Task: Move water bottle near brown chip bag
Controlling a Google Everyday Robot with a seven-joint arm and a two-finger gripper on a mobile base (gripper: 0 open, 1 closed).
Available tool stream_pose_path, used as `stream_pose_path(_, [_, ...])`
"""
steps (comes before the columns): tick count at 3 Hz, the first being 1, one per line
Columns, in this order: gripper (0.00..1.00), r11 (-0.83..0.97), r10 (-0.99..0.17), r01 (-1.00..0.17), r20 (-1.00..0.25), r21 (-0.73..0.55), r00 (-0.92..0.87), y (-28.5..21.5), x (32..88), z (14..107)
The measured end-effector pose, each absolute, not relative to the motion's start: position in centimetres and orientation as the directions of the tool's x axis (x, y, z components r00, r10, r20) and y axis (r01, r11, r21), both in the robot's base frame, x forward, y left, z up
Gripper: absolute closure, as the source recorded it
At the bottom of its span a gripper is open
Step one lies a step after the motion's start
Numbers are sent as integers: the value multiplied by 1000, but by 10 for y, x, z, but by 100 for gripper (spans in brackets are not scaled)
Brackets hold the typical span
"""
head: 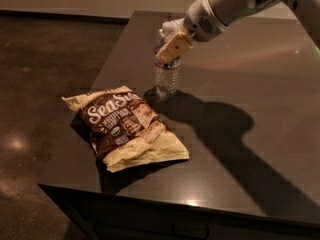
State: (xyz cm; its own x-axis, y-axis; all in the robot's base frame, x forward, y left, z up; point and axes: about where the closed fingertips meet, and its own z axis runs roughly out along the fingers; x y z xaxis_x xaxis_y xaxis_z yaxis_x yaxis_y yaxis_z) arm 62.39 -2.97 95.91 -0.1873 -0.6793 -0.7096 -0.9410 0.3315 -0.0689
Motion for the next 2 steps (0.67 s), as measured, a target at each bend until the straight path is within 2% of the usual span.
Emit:
stream_pose_path(1, [86, 266, -671, -963, -724, -37, -158, -20, 606, 952])
stream_pose_path(2, [62, 223, -661, -975, -737, -10, -143, -14, 596, 947])
